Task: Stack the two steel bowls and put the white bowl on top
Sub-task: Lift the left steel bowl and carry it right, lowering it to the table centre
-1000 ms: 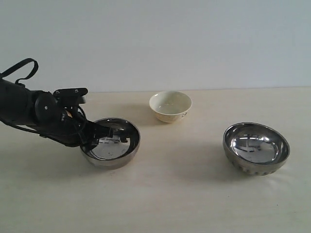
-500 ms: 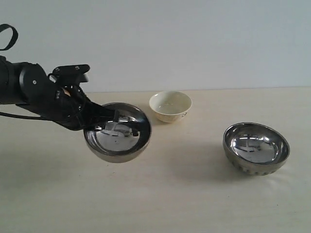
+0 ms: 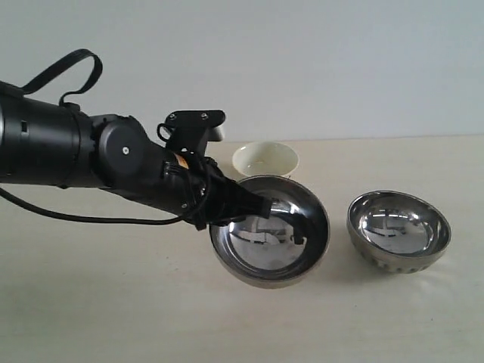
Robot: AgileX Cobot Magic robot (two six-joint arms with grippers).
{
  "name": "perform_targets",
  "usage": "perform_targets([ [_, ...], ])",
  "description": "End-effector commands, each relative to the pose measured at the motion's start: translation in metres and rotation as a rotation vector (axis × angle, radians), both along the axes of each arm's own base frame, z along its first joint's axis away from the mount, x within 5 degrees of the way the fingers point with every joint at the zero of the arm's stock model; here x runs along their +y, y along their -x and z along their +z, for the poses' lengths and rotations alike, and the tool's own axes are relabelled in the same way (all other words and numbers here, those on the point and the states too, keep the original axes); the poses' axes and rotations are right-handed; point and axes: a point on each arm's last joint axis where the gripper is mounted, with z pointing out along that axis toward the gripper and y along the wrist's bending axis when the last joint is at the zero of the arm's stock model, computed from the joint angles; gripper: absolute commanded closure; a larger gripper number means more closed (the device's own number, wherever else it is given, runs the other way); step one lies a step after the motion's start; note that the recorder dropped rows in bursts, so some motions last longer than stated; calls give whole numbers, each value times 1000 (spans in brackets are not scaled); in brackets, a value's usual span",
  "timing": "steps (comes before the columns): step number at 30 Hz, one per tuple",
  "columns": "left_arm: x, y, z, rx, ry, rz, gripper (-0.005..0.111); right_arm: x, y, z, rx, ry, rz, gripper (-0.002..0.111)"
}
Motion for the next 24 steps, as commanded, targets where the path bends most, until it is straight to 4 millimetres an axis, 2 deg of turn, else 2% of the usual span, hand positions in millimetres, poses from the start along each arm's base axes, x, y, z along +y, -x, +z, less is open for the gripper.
perform_targets([
  [1, -21, -1, -10, -5, 14, -24, 103, 0, 0, 1, -12, -1, -4, 108],
  [6, -35, -8, -25, 9, 2, -38, 103, 0, 0, 1, -12, -1, -4, 108],
  [14, -39, -14, -49, 41, -29, -35, 103, 0, 0, 1, -12, -1, -4, 108],
  [18, -34, -19, -51, 36, -35, -26, 103, 0, 0, 1, -12, -1, -4, 108],
  [24, -15, -32, -60, 80, -55, 25, 103, 0, 0, 1, -12, -1, -4, 108],
])
